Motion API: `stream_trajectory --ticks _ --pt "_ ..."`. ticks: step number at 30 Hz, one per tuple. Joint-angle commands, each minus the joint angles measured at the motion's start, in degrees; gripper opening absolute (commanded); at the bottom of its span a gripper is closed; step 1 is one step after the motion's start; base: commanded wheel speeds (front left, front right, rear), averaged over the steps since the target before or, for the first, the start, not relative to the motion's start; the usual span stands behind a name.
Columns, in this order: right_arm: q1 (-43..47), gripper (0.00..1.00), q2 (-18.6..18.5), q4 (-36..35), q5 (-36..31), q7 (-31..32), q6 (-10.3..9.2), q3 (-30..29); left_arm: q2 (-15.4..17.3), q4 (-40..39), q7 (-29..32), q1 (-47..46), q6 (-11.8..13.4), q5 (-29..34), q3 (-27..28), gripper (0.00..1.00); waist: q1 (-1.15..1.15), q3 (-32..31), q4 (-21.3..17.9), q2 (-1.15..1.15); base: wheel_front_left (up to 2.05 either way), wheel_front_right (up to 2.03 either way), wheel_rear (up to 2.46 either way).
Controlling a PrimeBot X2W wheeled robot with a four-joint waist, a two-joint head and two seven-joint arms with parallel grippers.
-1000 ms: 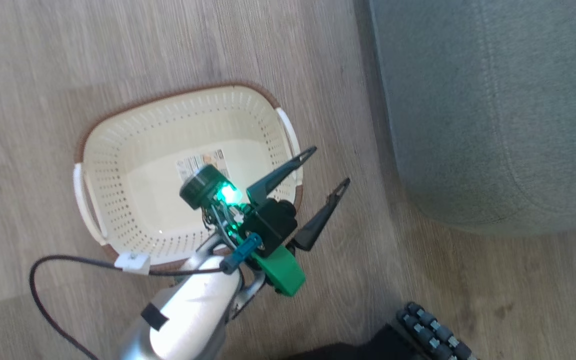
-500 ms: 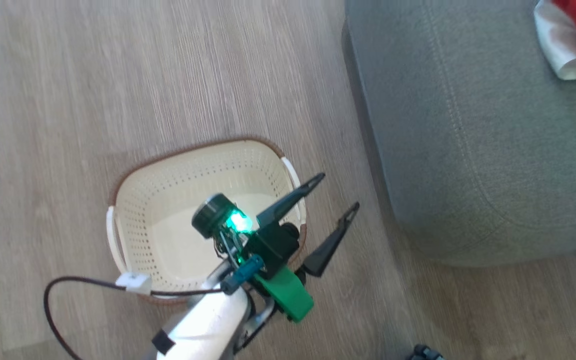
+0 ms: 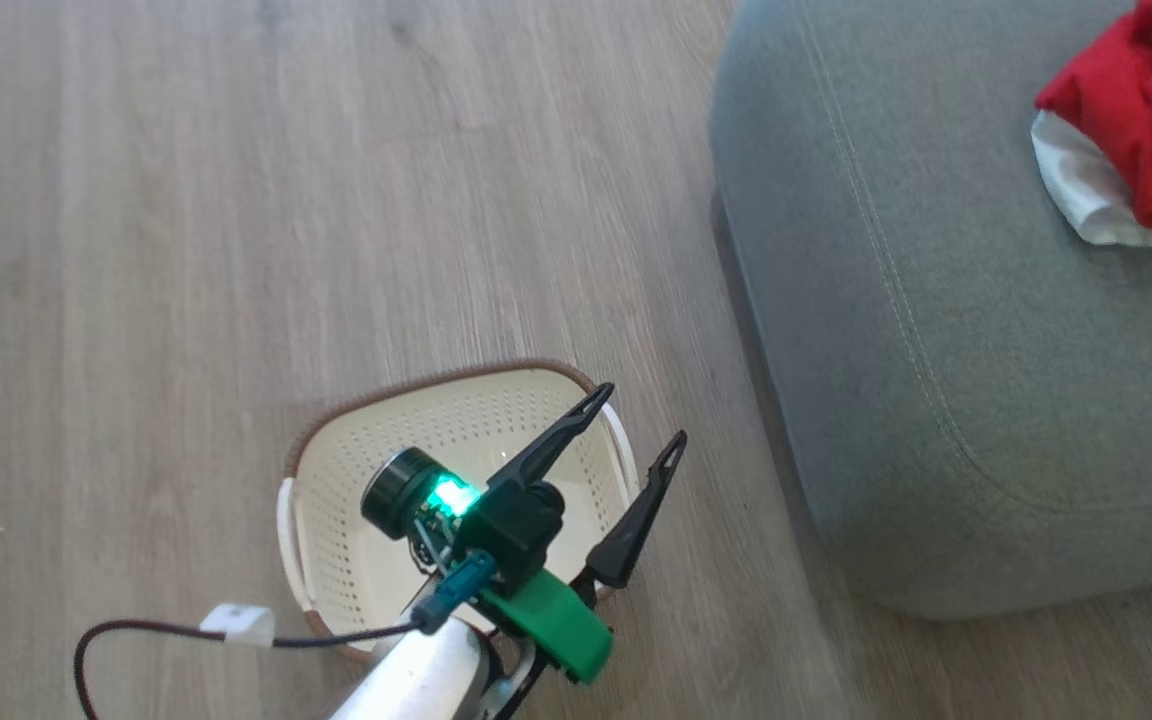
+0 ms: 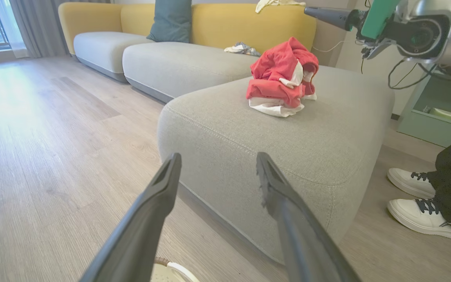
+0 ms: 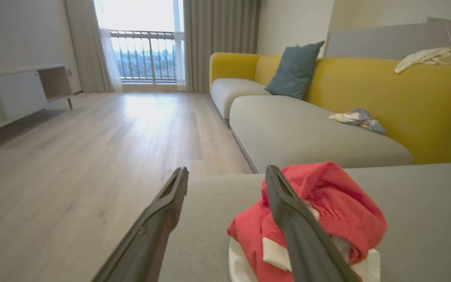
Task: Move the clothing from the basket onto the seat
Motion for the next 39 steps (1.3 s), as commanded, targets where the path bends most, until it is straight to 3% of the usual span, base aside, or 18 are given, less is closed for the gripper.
stream_trajectory --ticks 1,8,16,26,33,39 --pt "3.83 1.00 -1.92 -6.54 1.91 -0.13 -0.01 0.37 -0.58 -2.75 -0.29 -0.11 0.19 -0.39 2.85 1.00 0.01 -2.34 1.94 0.00 0.00 0.00 0.00" --pt "13.74 1.00 -0.37 -20.76 3.71 -0.13 -0.01 -0.42 -0.58 -5.21 -0.29 1.53 0.99 0.41 7.45 1.00 0.01 -5.06 5.64 0.00 0.00 0.00 0.00" --pt "22.00 1.00 4.67 -31.89 2.86 -0.13 -0.01 -0.01 -0.59 -8.04 -0.29 4.15 4.31 -1.74 15.24 1.00 0.01 -6.86 10.54 0.00 0.00 0.00 0.00" --pt "26.92 1.00 10.77 -34.40 -2.90 -0.13 -0.01 3.38 -0.59 -7.38 -0.29 5.98 8.31 -0.55 20.57 1.00 0.01 -7.44 14.27 0.00 0.00 0.00 0.00" --pt "31.31 1.00 16.70 -32.67 -7.49 -0.13 -0.01 1.65 -0.59 -6.83 -0.29 7.83 10.62 -0.68 22.18 1.00 0.01 -7.98 15.32 0.00 0.00 0.00 0.00" --pt "33.15 1.00 19.48 -31.79 -11.36 -0.13 -0.01 0.79 -0.59 -5.81 -0.29 9.72 11.65 -1.44 21.99 1.00 0.01 -8.24 15.06 0.00 0.00 0.00 0.00"
